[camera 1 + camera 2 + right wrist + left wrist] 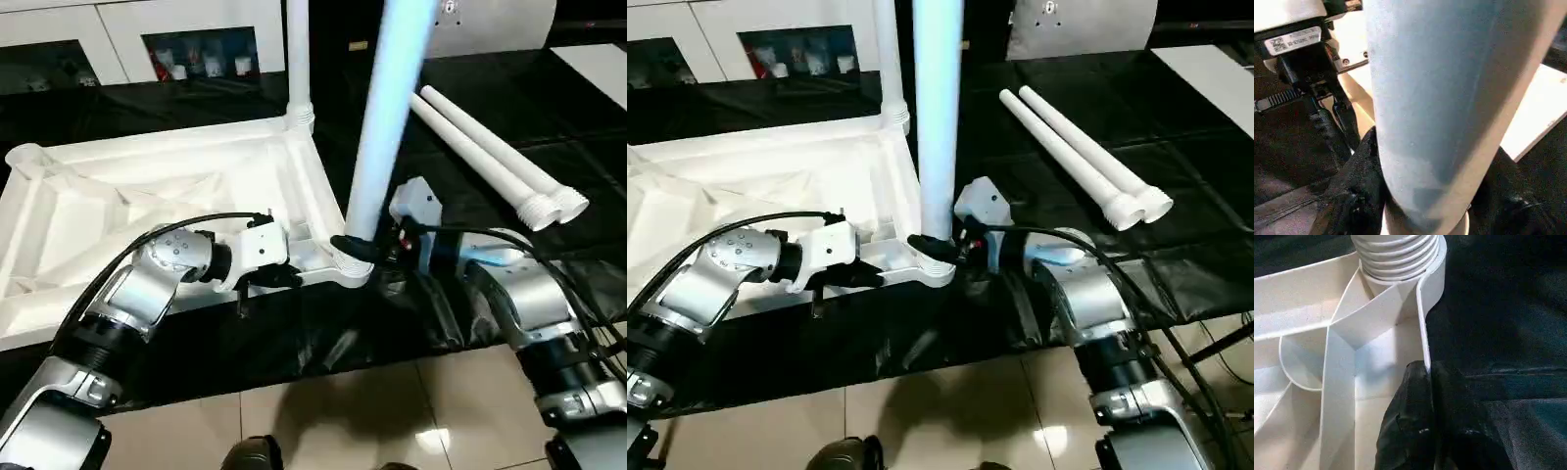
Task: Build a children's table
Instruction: Insert table leg to table base
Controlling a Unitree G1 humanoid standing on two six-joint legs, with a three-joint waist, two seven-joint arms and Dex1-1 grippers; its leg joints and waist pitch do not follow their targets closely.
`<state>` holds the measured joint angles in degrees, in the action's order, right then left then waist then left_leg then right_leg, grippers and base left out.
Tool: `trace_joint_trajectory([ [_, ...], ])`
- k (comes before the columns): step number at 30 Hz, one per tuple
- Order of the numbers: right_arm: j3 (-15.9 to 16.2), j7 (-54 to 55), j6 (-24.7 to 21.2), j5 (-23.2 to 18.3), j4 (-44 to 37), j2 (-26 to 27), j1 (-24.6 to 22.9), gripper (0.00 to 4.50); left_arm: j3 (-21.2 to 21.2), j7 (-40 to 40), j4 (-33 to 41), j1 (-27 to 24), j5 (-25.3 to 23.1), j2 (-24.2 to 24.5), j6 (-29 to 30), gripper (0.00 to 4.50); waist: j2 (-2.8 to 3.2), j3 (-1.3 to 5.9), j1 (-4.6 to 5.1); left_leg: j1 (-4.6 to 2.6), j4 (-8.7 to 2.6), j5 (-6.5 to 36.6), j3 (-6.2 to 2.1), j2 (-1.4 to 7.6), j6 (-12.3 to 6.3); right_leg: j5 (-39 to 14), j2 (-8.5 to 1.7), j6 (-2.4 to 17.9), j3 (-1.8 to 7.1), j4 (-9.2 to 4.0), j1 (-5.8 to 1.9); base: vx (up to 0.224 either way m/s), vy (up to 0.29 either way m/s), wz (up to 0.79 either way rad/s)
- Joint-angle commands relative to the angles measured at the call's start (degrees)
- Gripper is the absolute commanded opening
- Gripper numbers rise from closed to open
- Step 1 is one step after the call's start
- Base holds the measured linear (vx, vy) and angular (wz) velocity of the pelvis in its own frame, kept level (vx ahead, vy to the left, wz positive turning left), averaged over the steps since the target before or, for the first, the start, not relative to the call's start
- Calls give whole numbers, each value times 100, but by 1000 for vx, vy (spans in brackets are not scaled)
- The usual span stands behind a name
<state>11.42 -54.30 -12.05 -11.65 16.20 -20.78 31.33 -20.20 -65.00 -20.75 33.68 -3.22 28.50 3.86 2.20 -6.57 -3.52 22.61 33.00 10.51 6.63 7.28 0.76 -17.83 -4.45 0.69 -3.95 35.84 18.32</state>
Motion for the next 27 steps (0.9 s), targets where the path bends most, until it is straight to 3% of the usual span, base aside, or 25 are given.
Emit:
trace_joint_trajectory([
  [1, 255, -98, -464, 53, 540, 109, -240, 187, -230, -82, 267, 1, 38, -218, -123, 0, -41, 292, 63, -93, -390, 109, -162, 615, -1261, 1046, -538, 1738, 292, -346, -99, 0, 0, 0],
  [4, 94, -85, -555, -78, 683, 159, -219, 187, -217, -119, 280, -7, 79, -220, -132, 0, -40, 324, 64, -107, -372, 63, -148, 617, -1229, 1156, -541, 1783, 302, -328, -91, 0, 0, 0],
  [7, -300, -56, -884, -470, 958, 294, -146, 187, -210, -189, 317, -28, 128, -208, -125, 0, -42, 355, 61, -105, -323, -265, -135, 602, -1371, 1590, -541, 1820, 292, -281, -86, 0, 0, 0],
  [8, -339, -100, -975, -517, 1034, 278, -141, 187, -201, -212, 326, -38, 142, -213, -124, 0, -47, 404, 68, -98, -289, -434, -139, 600, -1426, 1811, -545, 1838, 291, -243, -103, 0, 0, 0],
  [9, -344, -136, -1022, -528, 1075, 259, -141, 187, -195, -225, 330, -45, 148, -219, -123, 0, -46, 411, 61, -98, -262, -583, -134, 600, -1484, 1996, -530, 1873, 276, -219, -72, 0, 0, 0],
  [12, -318, -319, -1222, -557, 1100, 157, -225, 187, -181, -222, 321, -51, 142, -227, -133, 0, -50, 406, 47, -96, -252, -555, -132, 604, -1554, 1942, -520, 1881, 253, -206, -64, 0, 0, 0],
  [19, -249, -368, -1089, -373, 1211, 58, -217, 187, -170, -234, 262, -36, 104, -214, -183, 0, -68, 458, 35, -104, -227, -604, -121, 596, -1505, 1977, -519, 1889, 246, -187, -67, 0, 0, 0],
  [24, 90, -438, -655, -16, 1182, -56, -158, 187, -211, -268, 197, -5, 20, -181, -279, 0, -82, 483, 30, -94, -194, -688, -108, 580, -1515, 2141, -524, 1887, 244, -169, -83, 0, 0, 0],
  [27, 291, -631, -627, 84, 1158, -61, -68, 187, -253, -330, 180, 8, 5, -171, -318, 0, -75, 473, 34, -89, -196, -603, -109, 577, -1492, 2098, -516, 1870, 241, -181, -85, 0, 0, 0],
])
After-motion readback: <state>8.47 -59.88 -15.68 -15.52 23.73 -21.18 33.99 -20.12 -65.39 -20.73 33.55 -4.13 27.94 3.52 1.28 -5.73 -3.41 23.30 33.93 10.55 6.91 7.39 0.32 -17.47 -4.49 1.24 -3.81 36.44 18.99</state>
